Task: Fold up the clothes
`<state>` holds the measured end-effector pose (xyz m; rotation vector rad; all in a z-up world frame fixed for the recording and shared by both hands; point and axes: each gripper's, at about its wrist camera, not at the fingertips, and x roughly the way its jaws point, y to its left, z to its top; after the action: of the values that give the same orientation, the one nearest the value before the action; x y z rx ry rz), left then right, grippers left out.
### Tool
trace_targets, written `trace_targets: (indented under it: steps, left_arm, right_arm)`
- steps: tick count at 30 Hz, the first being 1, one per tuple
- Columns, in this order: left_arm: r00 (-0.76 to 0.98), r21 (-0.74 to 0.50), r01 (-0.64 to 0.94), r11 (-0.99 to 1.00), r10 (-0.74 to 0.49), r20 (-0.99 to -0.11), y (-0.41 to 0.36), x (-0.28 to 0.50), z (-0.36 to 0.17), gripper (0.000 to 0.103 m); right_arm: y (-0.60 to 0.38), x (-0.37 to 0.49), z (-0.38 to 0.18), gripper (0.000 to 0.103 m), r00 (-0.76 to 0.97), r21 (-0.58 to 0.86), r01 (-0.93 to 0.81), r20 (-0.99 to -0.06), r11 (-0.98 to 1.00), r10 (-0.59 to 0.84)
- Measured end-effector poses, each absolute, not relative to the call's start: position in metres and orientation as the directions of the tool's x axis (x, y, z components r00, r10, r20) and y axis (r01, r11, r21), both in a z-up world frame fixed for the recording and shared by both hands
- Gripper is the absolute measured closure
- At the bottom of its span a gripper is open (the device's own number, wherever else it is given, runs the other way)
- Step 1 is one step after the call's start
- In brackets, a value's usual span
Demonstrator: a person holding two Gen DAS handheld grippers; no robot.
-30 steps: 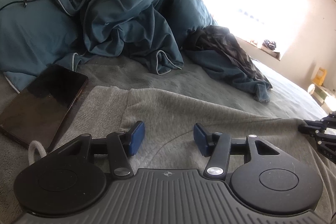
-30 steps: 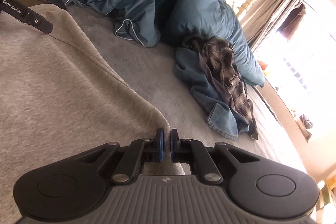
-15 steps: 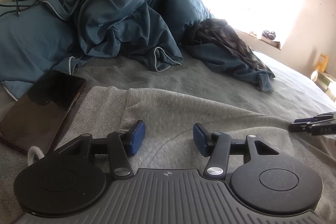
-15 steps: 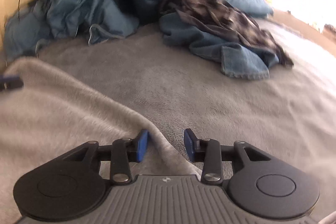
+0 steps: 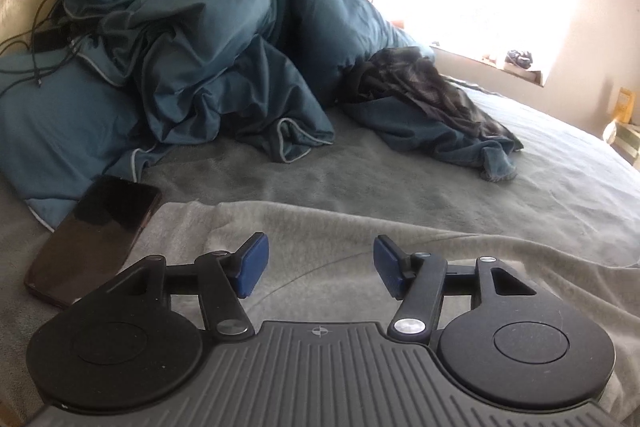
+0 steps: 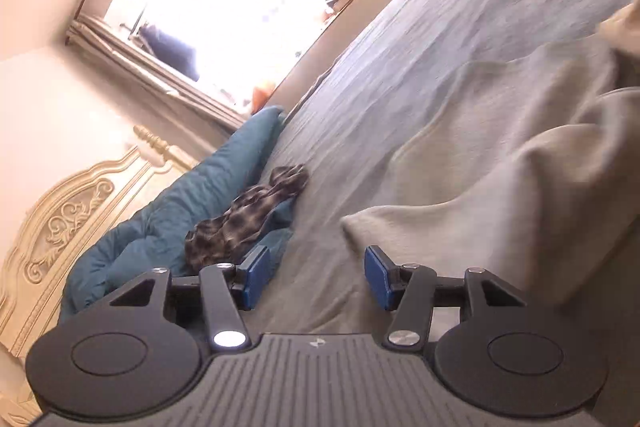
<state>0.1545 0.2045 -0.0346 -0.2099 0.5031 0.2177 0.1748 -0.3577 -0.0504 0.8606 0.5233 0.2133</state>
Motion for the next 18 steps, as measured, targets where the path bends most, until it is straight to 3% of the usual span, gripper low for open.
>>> trace_targets:
  steps: [9, 13, 18]
  left_arm:
    - [0.86, -0.157, -0.069, 0.985, -0.021, -0.509, 0.12, 0.211, -0.047, 0.043]
    - [0.848, -0.151, -0.097, 0.984, 0.002, -0.531, 0.113, 0.227, -0.069, 0.043]
    - [0.839, -0.195, -0.122, 0.973, -0.004, -0.544, 0.123, 0.23, -0.09, 0.043]
  right_arm:
    - [-0.398, 0.126, -0.044, 0.047, 0.877, 0.606, 0.111, -0.432, 0.788, 0.209]
    - [-0.414, 0.154, -0.023, 0.047, 0.884, 0.523, 0.114, -0.442, 0.844, 0.154]
    - [-0.457, 0.221, -0.028, 0.046, 0.842, 0.565, 0.269, -0.532, 0.78, 0.095]
